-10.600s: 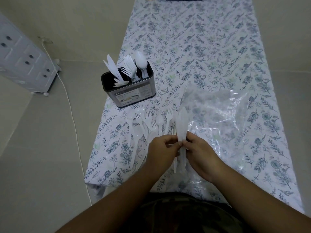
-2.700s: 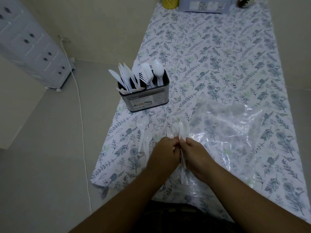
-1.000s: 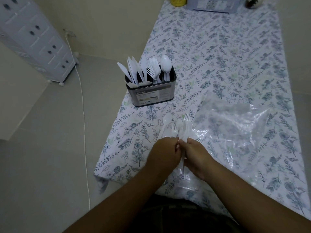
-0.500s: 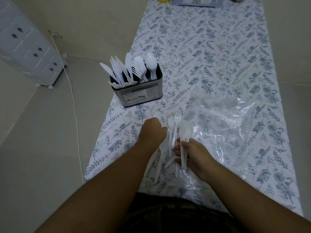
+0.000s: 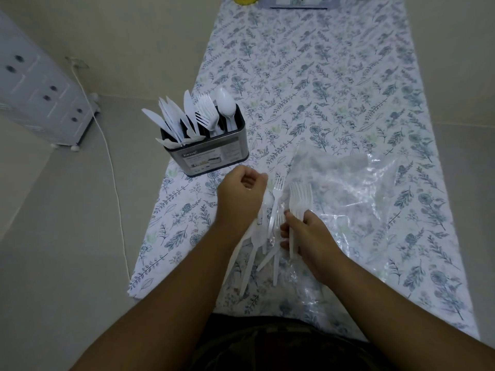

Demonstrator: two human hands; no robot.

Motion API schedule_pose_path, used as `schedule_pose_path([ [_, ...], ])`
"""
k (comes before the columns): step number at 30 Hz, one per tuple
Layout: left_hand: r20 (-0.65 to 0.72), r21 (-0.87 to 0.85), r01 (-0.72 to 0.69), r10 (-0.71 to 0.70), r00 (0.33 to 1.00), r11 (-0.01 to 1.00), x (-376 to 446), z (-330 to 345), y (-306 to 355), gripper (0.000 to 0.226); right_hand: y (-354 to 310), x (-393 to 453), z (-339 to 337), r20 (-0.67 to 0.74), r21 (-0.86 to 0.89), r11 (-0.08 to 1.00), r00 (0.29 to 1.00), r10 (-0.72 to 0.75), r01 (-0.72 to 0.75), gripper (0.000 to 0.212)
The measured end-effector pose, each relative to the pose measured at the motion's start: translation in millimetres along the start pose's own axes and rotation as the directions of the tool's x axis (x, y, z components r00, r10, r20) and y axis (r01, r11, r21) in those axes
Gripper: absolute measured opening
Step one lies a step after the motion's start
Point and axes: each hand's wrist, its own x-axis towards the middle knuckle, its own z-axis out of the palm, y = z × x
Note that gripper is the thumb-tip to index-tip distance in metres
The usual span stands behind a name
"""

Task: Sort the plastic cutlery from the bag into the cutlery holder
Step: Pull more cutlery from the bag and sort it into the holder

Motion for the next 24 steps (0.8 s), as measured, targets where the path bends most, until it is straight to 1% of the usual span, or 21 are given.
schedule_pose_path([
  [2, 0.024, -0.022, -0.037, 0.038, 0.999, 0.999, -4.7, 5.5, 11.8, 0.016, -5.5, 0.1, 3.6, -0.008, -0.005, 0.999, 0.999, -0.05, 0.05, 0.022],
  [4, 0.069, -0.026, 0.009, -0.007, 0.998, 1.0, -7.6, 15.7, 15.9, 0.017, -9.0, -0.5, 6.0, -0.006, -0.044, 0.994, 0.995, -0.097, 0.097, 0.021],
  [6, 0.119, -0.031, 0.069, -0.064, 0.991, 0.997, -11.5, 26.3, 14.7, 0.017, -10.6, -2.0, 6.4, -0.004, -0.154, 0.978, 0.99, -0.142, 0.14, 0.027],
  [8, 0.146, -0.001, 0.084, -0.083, 0.986, 0.996, -17.1, 33.7, 12.6, 0.017, -9.8, -1.7, 4.8, -0.005, -0.283, 0.941, 0.981, -0.194, 0.184, 0.032],
  [10, 0.155, 0.025, 0.094, -0.097, 0.983, 0.995, -22.0, 38.0, 9.2, 0.018, -8.8, -2.1, 2.9, -0.003, -0.354, 0.914, 0.977, -0.212, 0.197, 0.033],
  [12, 0.164, 0.017, 0.148, -0.148, 0.975, 0.989, -24.8, 39.7, 6.4, 0.019, -6.1, -1.3, 0.0, -0.003, -0.412, 0.891, 0.978, -0.208, 0.188, 0.035],
  [14, 0.187, -0.007, 0.217, -0.212, 0.959, 0.976, -25.0, 40.8, 3.5, 0.021, -1.9, 1.3, -4.8, -0.012, -0.432, 0.884, 0.978, -0.206, 0.181, 0.03],
  [16, 0.266, -0.046, 0.267, -0.246, 0.932, 0.963, -22.8, 40.5, -0.5, 0.023, 0.0, 2.4, -10.5, -0.027, -0.405, 0.901, 0.982, -0.185, 0.158, 0.02],
  [18, 0.351, -0.035, 0.256, -0.228, 0.908, 0.966, -20.3, 37.7, -4.7, 0.027, 2.0, 3.8, -15.7, -0.011, -0.321, 0.942, 0.995, -0.103, 0.094, 0.016],
  [19, 0.35, 0.032, 0.213, -0.211, 0.913, 0.976, -18.1, 36.2, -8.7, 0.027, 4.2, 5.4, -17.8, -0.006, -0.277, 0.959, 0.998, -0.059, 0.055, 0.017],
  [21, 0.269, 0.256, 0.096, -0.166, 0.949, 0.962, -13.5, 34.0, -18.3, 0.019, 7.4, 7.5, -22.2, -0.019, -0.205, 0.979, 1.0, -0.001, -0.003, 0.018],
  [22, 0.232, 0.347, 0.069, -0.157, 0.96, 0.935, -12.2, 33.5, -22.4, 0.016, 8.2, 8.1, -23.8, -0.031, -0.169, 0.985, 0.999, 0.025, -0.03, 0.019],
  [24, 0.223, 0.451, 0.066, -0.184, 0.957, 0.89, -11.3, 35.7, -28.7, 0.02, 8.5, 9.1, -25.6, -0.047, -0.077, 0.995, 0.997, 0.065, -0.069, 0.019],
])
